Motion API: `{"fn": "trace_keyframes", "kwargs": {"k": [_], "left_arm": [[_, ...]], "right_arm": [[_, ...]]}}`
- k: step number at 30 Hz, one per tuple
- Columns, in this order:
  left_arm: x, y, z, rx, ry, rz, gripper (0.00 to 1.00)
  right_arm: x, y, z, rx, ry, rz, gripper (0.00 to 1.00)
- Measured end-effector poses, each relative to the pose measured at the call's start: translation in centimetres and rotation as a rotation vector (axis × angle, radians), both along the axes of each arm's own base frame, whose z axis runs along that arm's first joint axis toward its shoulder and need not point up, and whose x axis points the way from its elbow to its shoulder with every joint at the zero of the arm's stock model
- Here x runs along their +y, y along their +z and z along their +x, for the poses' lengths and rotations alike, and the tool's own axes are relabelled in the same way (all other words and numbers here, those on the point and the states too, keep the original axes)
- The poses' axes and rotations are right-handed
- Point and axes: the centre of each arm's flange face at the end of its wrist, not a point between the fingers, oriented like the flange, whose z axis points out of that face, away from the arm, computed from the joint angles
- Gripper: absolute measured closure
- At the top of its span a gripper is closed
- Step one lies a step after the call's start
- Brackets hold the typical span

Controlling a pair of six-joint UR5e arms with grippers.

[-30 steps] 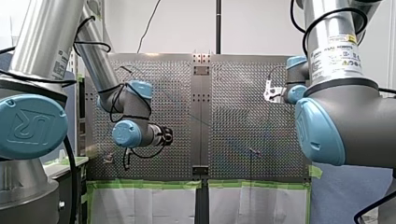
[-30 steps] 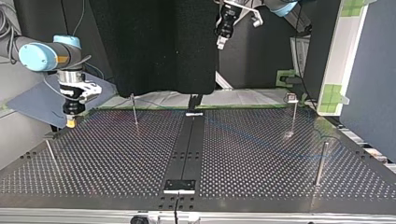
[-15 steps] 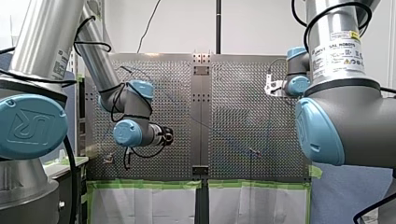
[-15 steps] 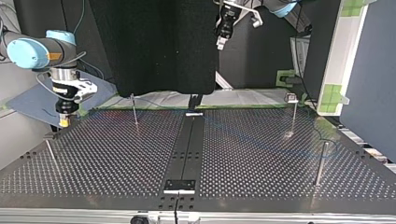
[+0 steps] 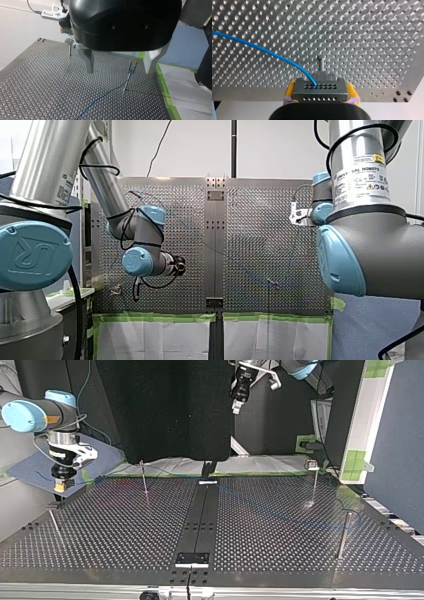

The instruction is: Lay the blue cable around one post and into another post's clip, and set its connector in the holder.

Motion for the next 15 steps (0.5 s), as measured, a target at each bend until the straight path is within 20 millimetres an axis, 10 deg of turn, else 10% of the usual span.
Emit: {"fn": "trace_keyframes", "kwargs": {"k": [15], "left_arm": [[-0.1, 0.1, 0.2, 0.013, 0.004, 0.011, 0.00]], "right_arm": [[-1.0, -0.1, -3.4, 0.011, -0.046, 0.022, 1.00]]}}
